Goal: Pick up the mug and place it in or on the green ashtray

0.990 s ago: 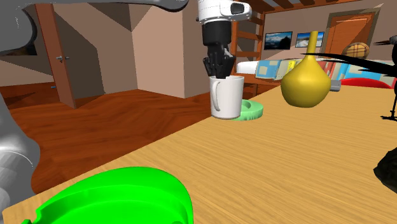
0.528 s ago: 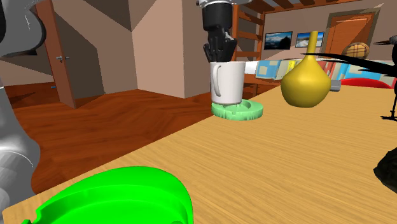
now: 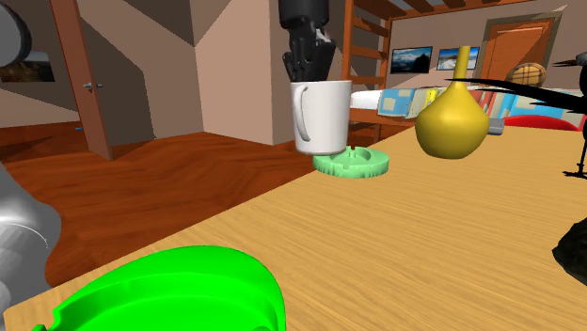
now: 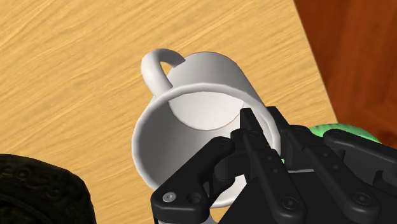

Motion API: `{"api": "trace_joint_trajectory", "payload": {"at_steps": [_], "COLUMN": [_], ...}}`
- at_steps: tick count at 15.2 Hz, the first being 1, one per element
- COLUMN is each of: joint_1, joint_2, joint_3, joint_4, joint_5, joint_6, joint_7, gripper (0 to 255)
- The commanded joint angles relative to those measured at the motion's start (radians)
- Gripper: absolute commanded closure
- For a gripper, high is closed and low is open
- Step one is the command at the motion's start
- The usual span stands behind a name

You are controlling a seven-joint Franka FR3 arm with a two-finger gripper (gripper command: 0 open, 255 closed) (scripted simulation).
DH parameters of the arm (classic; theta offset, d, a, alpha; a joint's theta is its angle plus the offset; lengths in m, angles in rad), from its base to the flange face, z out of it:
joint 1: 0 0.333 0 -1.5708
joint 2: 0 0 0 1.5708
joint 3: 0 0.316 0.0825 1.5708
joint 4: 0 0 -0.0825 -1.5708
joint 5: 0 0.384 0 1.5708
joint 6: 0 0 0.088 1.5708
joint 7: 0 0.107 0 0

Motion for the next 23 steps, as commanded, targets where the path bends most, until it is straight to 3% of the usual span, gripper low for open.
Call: {"api": "trace_joint_trajectory", "payload": {"at_steps": [1, 10, 21, 23], "joint_1": [-0.011, -0.070, -0.144, -0.148], "joint_2": [-0.060, -0.274, -0.453, -0.471], "joint_3": [-0.011, -0.087, -0.224, -0.224], "joint_4": [-0.059, -0.217, -0.267, -0.309], "joint_5": [-0.014, -0.086, -0.204, -0.209], "joint_6": [0.002, -0.032, -0.114, -0.090], "joint_7": [-0.023, -0.160, -0.383, -0.377], "gripper": [255, 255, 255, 255]}}
